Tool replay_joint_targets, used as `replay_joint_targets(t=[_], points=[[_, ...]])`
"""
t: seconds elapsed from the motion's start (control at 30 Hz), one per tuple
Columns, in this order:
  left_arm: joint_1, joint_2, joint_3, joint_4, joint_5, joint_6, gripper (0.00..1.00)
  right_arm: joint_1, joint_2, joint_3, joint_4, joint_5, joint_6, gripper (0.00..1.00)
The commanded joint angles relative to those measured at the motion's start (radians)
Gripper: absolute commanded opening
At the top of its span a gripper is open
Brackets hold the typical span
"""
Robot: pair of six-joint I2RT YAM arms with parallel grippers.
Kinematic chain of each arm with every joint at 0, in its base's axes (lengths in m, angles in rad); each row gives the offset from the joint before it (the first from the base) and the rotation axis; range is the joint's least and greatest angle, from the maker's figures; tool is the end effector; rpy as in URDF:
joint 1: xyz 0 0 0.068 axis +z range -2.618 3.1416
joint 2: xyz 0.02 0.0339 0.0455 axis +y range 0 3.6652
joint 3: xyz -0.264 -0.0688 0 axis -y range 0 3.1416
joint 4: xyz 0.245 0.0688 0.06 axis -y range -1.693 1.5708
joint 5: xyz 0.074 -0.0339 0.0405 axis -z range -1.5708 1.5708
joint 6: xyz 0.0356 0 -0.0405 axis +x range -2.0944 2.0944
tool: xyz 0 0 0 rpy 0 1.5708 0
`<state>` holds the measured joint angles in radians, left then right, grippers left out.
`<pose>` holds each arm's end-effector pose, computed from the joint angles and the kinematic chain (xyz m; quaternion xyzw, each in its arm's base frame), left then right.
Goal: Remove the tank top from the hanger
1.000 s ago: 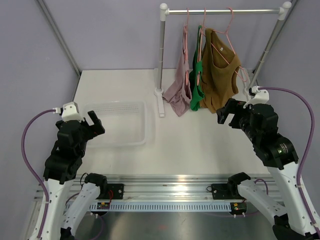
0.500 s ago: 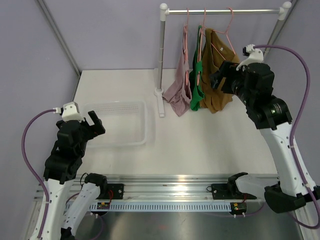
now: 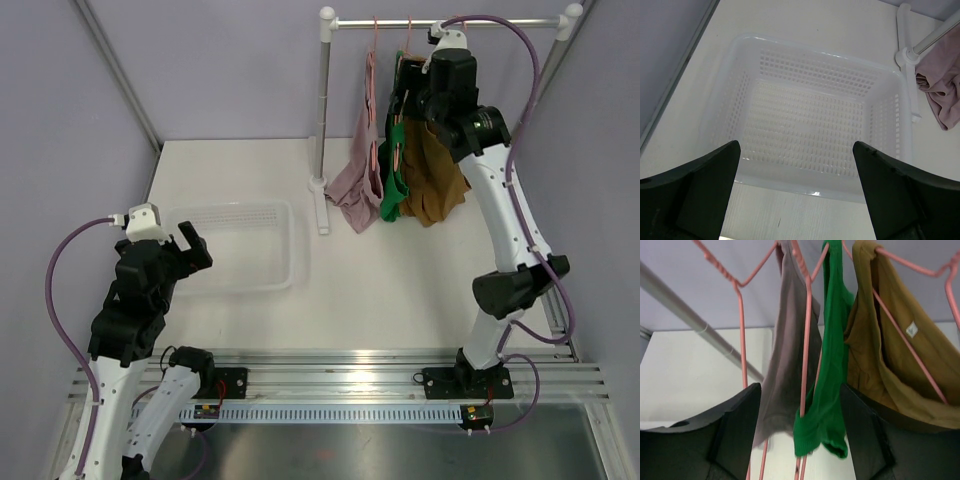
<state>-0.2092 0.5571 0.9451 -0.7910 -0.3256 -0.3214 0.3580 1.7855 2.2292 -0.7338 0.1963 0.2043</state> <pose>0.0993 -0.0094 0.3591 -0.1354 0.8170 -0.0121 0.5604 0.3547 0.1253 0.4996 -0.0029 0.8002 0.0895 0.5931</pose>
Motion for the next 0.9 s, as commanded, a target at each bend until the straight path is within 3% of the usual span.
replay_joint_targets(t=[0.0, 0.17, 0.27, 0.33, 0.43, 0.53, 0.6, 0.87], points=[[0.007, 0.001, -0.005, 0.058, 0.023, 0.004, 0.99, 0.004, 0.131, 0.183, -0.042, 0.060, -0.071, 0.70], [0.008, -0.002, -0.005, 0.059, 0.030, 0.007, 0.99, 0.004, 0.288, 0.398, -0.122, 0.106, -0.089, 0.54], [0.010, -0.003, -0.005, 0.061, 0.034, 0.007, 0.99, 0.004, 0.275, 0.341, -0.064, 0.121, -0.088, 0.42], [0.011, -0.005, -0.005, 0.062, 0.039, 0.007, 0.99, 0.004, 0.252, 0.305, -0.038, 0.134, -0.091, 0.26], [0.011, -0.006, -0.005, 0.062, 0.045, 0.007, 0.99, 0.006, 0.239, 0.279, -0.027, 0.146, -0.095, 0.23], [0.013, -0.008, -0.005, 0.062, 0.048, 0.007, 0.99, 0.004, 0.236, 0.285, -0.033, 0.143, -0.097, 0.15], [0.013, -0.008, -0.005, 0.062, 0.049, 0.008, 0.99, 0.006, 0.223, 0.293, -0.030, 0.152, -0.095, 0.00], [0.014, -0.010, -0.006, 0.062, 0.048, 0.008, 0.99, 0.006, 0.180, 0.345, 0.026, 0.175, -0.114, 0.00]])
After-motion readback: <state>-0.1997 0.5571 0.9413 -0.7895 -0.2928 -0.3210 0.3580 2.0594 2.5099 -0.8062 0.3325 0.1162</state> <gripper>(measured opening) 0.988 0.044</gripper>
